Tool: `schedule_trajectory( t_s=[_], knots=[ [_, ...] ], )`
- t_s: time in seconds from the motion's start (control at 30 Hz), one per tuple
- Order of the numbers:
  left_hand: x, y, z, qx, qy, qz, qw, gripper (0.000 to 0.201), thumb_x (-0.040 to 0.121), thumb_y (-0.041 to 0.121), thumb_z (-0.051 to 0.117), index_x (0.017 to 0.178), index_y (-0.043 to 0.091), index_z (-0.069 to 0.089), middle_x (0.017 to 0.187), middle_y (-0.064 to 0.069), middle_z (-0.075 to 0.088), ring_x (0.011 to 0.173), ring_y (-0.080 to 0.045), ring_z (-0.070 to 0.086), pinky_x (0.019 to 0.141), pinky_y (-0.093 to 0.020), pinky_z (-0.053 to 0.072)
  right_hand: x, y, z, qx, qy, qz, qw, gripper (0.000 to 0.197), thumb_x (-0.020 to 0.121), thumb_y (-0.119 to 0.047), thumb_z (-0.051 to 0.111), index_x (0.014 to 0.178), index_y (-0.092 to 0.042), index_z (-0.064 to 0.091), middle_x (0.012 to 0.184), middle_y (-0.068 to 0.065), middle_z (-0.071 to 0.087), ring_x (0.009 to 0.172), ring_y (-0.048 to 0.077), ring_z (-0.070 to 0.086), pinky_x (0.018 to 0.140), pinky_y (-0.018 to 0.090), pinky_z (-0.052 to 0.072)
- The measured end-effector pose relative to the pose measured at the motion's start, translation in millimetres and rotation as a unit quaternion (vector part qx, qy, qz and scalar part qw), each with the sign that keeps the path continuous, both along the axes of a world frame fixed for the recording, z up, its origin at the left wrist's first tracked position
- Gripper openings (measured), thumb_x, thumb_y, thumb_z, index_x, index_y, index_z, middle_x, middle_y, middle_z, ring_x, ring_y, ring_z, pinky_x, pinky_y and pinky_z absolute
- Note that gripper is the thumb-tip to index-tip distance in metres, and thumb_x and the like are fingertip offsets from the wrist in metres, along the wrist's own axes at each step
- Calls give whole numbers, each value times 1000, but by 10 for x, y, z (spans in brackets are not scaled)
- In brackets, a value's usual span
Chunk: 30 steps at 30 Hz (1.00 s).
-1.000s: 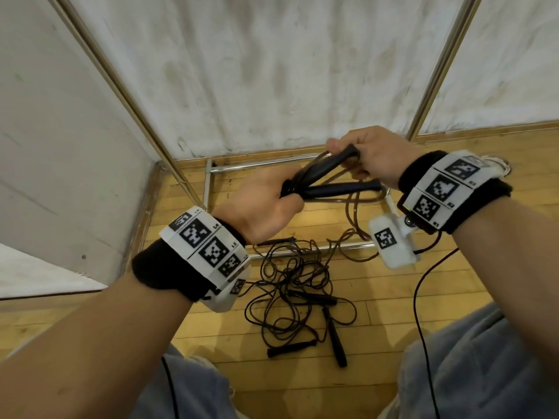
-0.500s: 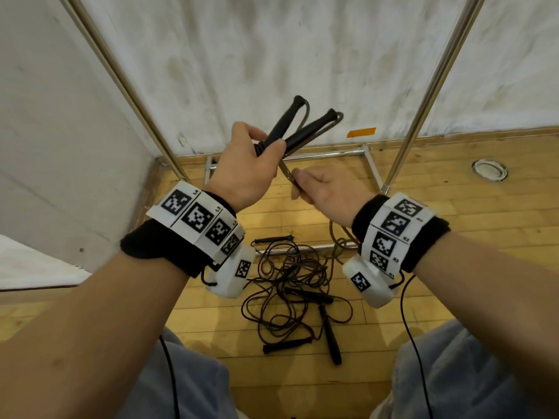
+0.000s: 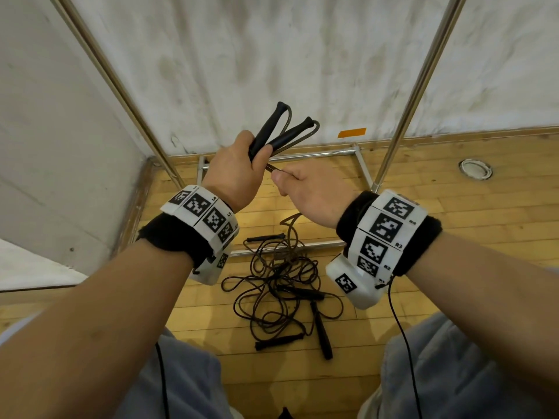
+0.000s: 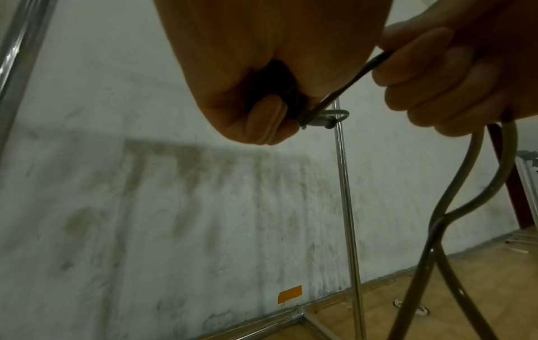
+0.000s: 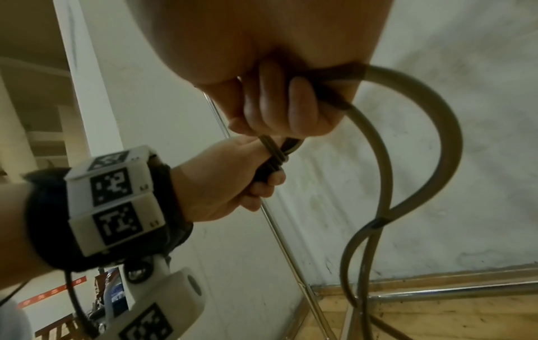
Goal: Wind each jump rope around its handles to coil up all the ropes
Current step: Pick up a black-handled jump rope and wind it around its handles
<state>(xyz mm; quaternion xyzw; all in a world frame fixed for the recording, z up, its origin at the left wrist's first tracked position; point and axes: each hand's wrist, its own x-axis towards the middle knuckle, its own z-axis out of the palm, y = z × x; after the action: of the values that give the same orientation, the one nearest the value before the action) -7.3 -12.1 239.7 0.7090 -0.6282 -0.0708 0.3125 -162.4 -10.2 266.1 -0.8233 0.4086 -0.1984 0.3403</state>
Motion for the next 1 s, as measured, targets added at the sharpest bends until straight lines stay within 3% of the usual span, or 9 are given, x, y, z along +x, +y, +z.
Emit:
schedule_trajectory(
  t_s=[0.1, 0.27, 0.37, 0.43, 0.57, 0.67, 0.77, 0.87, 1.0],
  knots=[
    [-13, 2, 17, -12, 0, 3, 1000, 25, 99, 38, 44, 89, 17, 37, 61, 6, 44, 52, -8, 42, 44, -24, 24, -9, -24, 34, 5, -14, -6, 1000, 40, 99, -29, 39, 67, -8, 50, 47, -5, 31, 39, 8, 30, 43, 17, 30],
    [12, -6, 14, -15, 0, 14, 1000, 21, 96, 36, 50, 89, 16, 47, 62, 8, 46, 54, -9, 45, 47, -24, 29, -53, -163, 90, -39, -9, -19, 999, 46, 98, -32, 41, 56, -12, 38, 50, -2, 30, 43, 10, 26, 44, 18, 28],
    [43, 5, 28, 0, 1, 17, 1000, 22, 96, 35, 50, 100, 14, 56, 66, 7, 48, 62, -19, 51, 55, -28, 36, -80, -264, 124, -44, 5, -22, 999, 41, 96, -28, 46, 57, -16, 42, 53, -4, 36, 40, 6, 34, 43, 11, 31],
    [33, 33, 44, 20, -19, 5, 1000, 22, 98, 35, 47, 101, 14, 53, 66, 7, 46, 61, -20, 49, 52, -29, 34, -116, -327, 146, -44, 4, -25, 999, 31, 95, -25, 49, 65, -19, 50, 57, -7, 42, 43, 2, 40, 43, 10, 32],
    [-27, 85, 81, 71, -62, -27, 995, 19, 99, 36, 41, 95, 18, 44, 67, 6, 45, 57, -9, 43, 46, -26, 25, -198, -402, 192, -120, 37, -37, 991, 18, 94, -27, 52, 80, -17, 59, 66, -11, 48, 59, 4, 43, 52, 11, 30],
    [-75, 137, 138, 83, -62, -75, 992, 18, 95, 37, 45, 91, 20, 48, 67, 7, 48, 58, -8, 45, 47, -25, 26, -238, -419, 247, -154, 46, -28, 987, 24, 94, -31, 51, 88, -13, 67, 70, -5, 55, 61, 7, 47, 55, 15, 32],
    [-156, 203, 156, 92, -76, -118, 986, 19, 83, 44, 57, 82, 27, 50, 68, 7, 55, 59, -7, 50, 48, -23, 29, -260, -392, 309, -182, 59, -11, 982, 30, 93, -35, 51, 87, -12, 70, 71, 0, 59, 65, 15, 51, 60, 25, 39],
    [-234, 221, 135, 104, -89, -134, 981, 27, 84, 49, 63, 85, 26, 50, 70, 12, 51, 62, -4, 48, 50, -22, 31, -249, -350, 355, -209, 83, -3, 974, 32, 91, -39, 52, 84, -13, 70, 68, -3, 58, 66, 14, 52, 62, 28, 40],
    [-255, 244, 167, 104, -97, -136, 980, 21, 86, 38, 59, 73, 29, 45, 66, 10, 52, 59, -8, 50, 48, -23, 29, -323, -434, 451, -208, 111, -65, 970, 39, 79, -54, 62, 71, -16, 67, 65, -1, 60, 62, 16, 54, 55, 28, 41]
  ],
)
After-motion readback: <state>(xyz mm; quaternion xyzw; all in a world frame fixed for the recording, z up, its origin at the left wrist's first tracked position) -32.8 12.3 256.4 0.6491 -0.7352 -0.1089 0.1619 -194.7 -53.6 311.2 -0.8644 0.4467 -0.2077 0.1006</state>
